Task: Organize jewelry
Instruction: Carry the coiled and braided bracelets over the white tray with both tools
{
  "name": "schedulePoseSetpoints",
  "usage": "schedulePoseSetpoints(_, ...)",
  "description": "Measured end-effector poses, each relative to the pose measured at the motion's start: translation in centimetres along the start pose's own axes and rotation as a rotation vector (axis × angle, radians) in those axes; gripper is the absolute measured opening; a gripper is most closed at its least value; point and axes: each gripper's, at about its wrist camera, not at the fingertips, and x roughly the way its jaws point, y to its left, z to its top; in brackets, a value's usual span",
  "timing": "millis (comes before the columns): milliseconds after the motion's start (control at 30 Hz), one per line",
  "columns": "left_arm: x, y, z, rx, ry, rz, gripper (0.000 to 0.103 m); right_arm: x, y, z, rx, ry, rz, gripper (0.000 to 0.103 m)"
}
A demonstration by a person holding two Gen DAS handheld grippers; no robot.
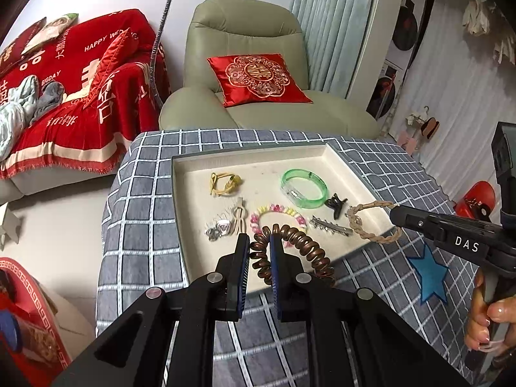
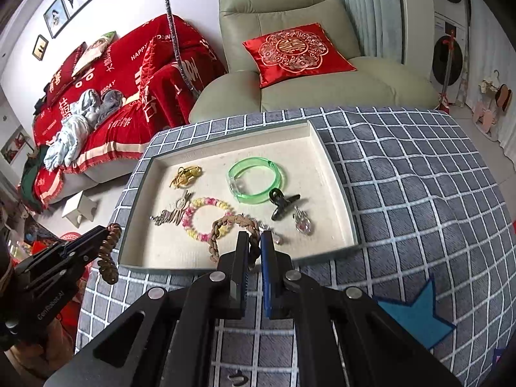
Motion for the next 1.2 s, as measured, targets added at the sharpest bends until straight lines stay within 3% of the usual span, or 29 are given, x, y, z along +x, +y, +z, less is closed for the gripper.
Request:
schedulePoseSetpoints(633,4.7,0.8,2.1,0.011,0.020,0.062,0.029,4.7,0.5,2.4,-0.007,0.033,0.004,0.008)
schedulePoseSetpoints(1200,8.3,0.1,1.7,0.031,0.088,0.077,0.029,7.4,-0.7,2.7,0.011,0.066,-0.006,0.008)
